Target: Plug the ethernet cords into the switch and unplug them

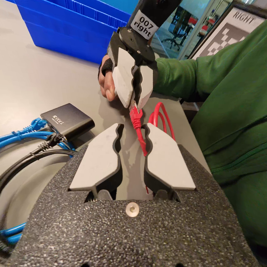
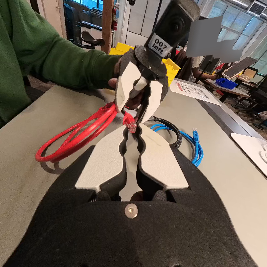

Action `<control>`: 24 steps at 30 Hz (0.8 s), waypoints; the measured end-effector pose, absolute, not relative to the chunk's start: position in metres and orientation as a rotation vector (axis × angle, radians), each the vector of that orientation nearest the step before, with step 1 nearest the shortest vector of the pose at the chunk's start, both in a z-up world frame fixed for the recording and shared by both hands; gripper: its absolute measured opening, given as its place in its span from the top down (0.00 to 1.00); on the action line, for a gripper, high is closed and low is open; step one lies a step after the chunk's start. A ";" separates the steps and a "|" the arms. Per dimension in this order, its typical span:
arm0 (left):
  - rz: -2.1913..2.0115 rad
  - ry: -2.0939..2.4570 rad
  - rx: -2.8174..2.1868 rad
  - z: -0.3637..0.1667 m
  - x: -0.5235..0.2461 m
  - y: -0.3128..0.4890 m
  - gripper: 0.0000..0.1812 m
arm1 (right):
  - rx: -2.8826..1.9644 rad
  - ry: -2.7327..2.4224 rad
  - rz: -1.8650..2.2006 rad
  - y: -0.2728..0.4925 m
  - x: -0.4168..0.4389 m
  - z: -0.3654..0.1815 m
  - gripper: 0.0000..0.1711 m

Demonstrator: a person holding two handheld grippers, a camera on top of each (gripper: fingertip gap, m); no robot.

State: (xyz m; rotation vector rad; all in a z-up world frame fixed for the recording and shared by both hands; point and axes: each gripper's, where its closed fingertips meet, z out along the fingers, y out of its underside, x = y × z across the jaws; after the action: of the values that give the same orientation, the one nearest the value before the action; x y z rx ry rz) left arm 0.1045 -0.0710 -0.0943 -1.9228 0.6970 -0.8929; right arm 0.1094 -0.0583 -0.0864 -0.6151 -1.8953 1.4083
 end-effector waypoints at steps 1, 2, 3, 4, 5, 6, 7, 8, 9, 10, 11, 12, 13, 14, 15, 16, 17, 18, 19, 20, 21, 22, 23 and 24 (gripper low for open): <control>-0.944 0.664 -1.918 -0.092 0.106 -0.071 0.83 | -0.615 -1.896 1.421 -0.059 0.110 -0.086 0.94; -1.020 0.623 -1.902 -0.089 0.109 -0.072 0.84 | -0.613 -1.891 1.431 -0.058 0.111 -0.085 0.94; -1.102 0.584 -1.885 -0.085 0.113 -0.073 0.84 | -0.606 -1.887 1.445 -0.059 0.112 -0.084 0.94; -1.174 0.557 -1.872 -0.082 0.116 -0.074 0.84 | -0.600 -1.884 1.455 -0.060 0.113 -0.083 0.94; -1.218 0.539 -1.874 -0.082 0.118 -0.074 0.84 | -0.593 -1.885 1.459 -0.061 0.113 -0.082 0.94; -1.233 0.534 -1.895 -0.086 0.120 -0.074 0.83 | -0.587 -1.888 1.456 -0.062 0.113 -0.081 0.94; -1.226 0.535 -1.923 -0.091 0.121 -0.074 0.83 | -0.581 -1.895 1.451 -0.064 0.114 -0.082 0.94; -1.216 0.543 -1.948 -0.095 0.122 -0.075 0.84 | -0.581 -1.900 1.443 -0.065 0.113 -0.083 0.94; -1.199 0.545 -1.967 -0.099 0.123 -0.075 0.87 | -0.580 -1.900 1.439 -0.065 0.113 -0.083 0.94; -1.171 0.534 -1.975 -0.101 0.122 -0.073 0.92 | -0.578 -1.904 1.444 -0.066 0.113 -0.084 0.94; -1.163 0.514 -1.976 -0.101 0.120 -0.071 0.94 | -0.587 -1.901 1.438 -0.065 0.112 -0.084 0.94; -1.166 0.485 -1.978 -0.101 0.118 -0.070 0.94 | -0.594 -1.896 1.420 -0.063 0.111 -0.085 0.93; -1.162 0.463 -1.982 -0.102 0.117 -0.069 0.94 | -0.603 -1.892 1.400 -0.061 0.109 -0.085 0.93; -1.148 0.450 -1.991 -0.104 0.115 -0.068 0.94 | -0.611 -1.891 1.386 -0.059 0.108 -0.086 0.93; -1.122 0.436 -2.005 -0.106 0.112 -0.068 0.94 | -0.633 -1.896 1.373 -0.056 0.106 -0.088 0.91; -1.085 0.419 -2.018 -0.108 0.108 -0.067 0.94 | -0.686 -1.909 1.343 -0.049 0.103 -0.092 0.84; -1.057 0.401 -2.025 -0.108 0.105 -0.066 0.94 | -0.764 -1.926 1.291 -0.038 0.099 -0.099 0.78; -1.039 0.383 -2.023 -0.107 0.102 -0.065 0.94 | -0.851 -1.942 1.250 -0.027 0.096 -0.106 0.70; -1.016 0.365 -2.023 -0.106 0.099 -0.064 0.94 | -0.951 -1.945 1.218 -0.015 0.093 -0.112 0.63; -0.988 0.353 -2.021 -0.105 0.095 -0.064 0.94 | -1.053 -1.937 1.183 -0.002 0.090 -0.118 0.57; -0.969 0.348 -2.013 -0.103 0.092 -0.065 0.94 | -1.147 -1.932 1.146 0.009 0.087 -0.125 0.53; -0.958 0.344 -2.001 -0.101 0.091 -0.066 0.94 | -1.234 -1.925 1.109 0.019 0.083 -0.132 0.50; -0.956 0.343 -1.986 -0.099 0.089 -0.068 0.94 | -1.310 -1.914 1.083 0.027 0.080 -0.137 0.50; -0.959 0.343 -1.980 -0.097 0.088 -0.070 0.94 | -1.380 -1.915 1.070 0.031 0.077 -0.141 0.50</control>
State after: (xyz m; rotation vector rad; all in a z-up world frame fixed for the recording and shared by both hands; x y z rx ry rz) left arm 0.0884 -0.0703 -0.0974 -1.9800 0.3435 -0.9592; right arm 0.0772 0.0306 -0.1414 -1.3802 -1.9148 1.0702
